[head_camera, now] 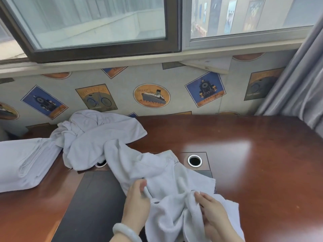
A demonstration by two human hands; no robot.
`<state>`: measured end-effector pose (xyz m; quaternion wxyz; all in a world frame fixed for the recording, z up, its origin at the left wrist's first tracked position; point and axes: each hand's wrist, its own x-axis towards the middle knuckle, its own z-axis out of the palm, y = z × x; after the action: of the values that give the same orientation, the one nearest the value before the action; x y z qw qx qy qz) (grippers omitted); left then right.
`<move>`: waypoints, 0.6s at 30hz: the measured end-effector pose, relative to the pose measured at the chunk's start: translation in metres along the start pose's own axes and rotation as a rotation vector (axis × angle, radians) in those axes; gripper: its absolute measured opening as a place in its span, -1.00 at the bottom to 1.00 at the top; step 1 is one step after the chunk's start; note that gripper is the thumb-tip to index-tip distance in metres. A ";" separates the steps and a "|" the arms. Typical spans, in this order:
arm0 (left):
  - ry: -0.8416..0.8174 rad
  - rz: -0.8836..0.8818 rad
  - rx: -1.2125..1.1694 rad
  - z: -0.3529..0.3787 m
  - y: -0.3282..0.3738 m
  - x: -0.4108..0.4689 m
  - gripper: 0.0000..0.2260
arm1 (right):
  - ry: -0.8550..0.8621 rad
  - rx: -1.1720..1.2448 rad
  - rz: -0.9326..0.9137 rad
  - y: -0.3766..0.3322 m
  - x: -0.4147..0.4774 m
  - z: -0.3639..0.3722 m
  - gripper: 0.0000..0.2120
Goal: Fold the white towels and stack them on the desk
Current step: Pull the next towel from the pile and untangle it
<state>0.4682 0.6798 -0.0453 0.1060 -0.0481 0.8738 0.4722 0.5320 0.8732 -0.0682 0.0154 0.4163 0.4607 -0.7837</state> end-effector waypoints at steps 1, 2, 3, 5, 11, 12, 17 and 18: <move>-0.041 0.055 0.021 0.003 0.011 0.004 -0.62 | 0.004 0.029 0.001 0.001 0.000 0.001 -0.87; -0.098 0.095 0.051 0.009 0.020 0.011 -0.61 | 0.002 0.049 0.002 0.003 0.001 0.002 -0.87; -0.148 0.129 0.093 0.017 0.026 0.020 -0.63 | -0.002 0.061 0.003 0.003 0.001 0.004 -0.88; -0.216 0.150 0.211 0.037 0.032 0.042 -0.73 | -0.005 0.053 -0.001 0.002 0.000 0.008 -0.88; -0.322 0.066 0.621 0.089 0.032 0.090 -0.63 | 0.011 0.025 -0.013 -0.006 0.009 0.013 -0.87; -0.312 0.010 0.667 0.095 0.029 0.095 -0.55 | 0.010 0.027 -0.013 -0.007 0.012 0.013 -0.87; -0.241 -0.095 0.766 0.110 0.012 0.111 -0.50 | 0.022 -0.008 -0.063 -0.015 0.025 0.011 -0.88; -0.218 -0.071 0.748 0.110 0.011 0.112 -0.60 | 0.028 -0.013 -0.088 -0.018 0.028 0.010 -0.88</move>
<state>0.3722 0.7791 -0.1206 0.2247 0.0143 0.9670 0.1195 0.4999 0.8861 -0.0711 -0.0226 0.4065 0.4838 -0.7747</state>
